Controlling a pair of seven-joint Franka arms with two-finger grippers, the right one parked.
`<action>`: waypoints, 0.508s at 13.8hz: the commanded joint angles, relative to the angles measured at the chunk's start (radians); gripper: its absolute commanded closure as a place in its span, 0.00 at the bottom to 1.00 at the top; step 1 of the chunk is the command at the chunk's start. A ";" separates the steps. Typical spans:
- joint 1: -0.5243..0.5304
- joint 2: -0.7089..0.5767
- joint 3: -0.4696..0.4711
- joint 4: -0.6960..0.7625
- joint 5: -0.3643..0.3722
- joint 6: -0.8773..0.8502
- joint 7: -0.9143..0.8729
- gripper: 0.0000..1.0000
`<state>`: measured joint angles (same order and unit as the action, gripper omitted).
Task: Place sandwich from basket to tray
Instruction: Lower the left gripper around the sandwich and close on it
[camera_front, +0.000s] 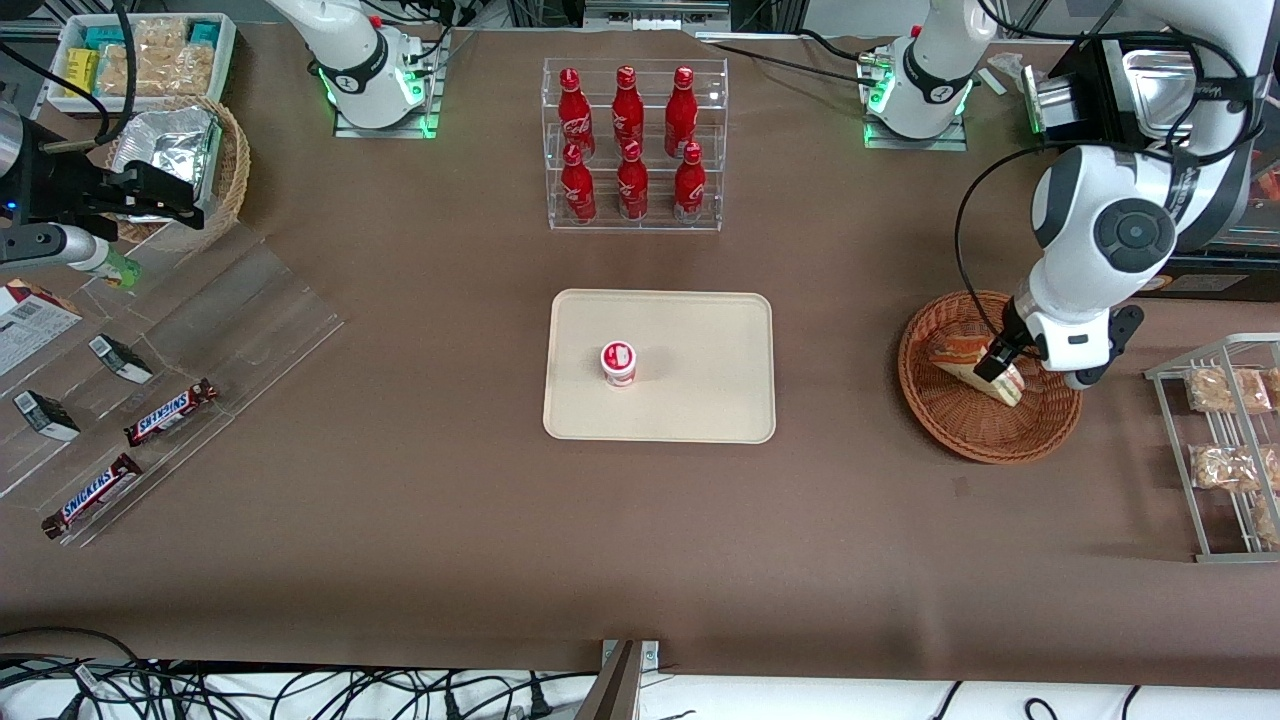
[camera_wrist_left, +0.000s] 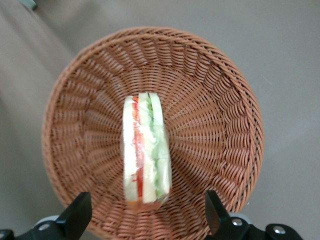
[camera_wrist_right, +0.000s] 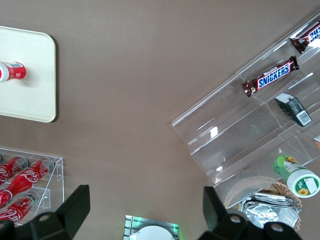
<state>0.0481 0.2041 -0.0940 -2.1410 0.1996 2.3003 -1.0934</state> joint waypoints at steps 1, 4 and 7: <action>0.001 0.044 -0.003 0.006 0.070 0.036 -0.077 0.00; 0.003 0.075 -0.003 -0.010 0.121 0.080 -0.105 0.00; 0.015 0.078 -0.003 -0.062 0.121 0.158 -0.105 0.00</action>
<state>0.0508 0.2894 -0.0938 -2.1624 0.2906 2.4086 -1.1732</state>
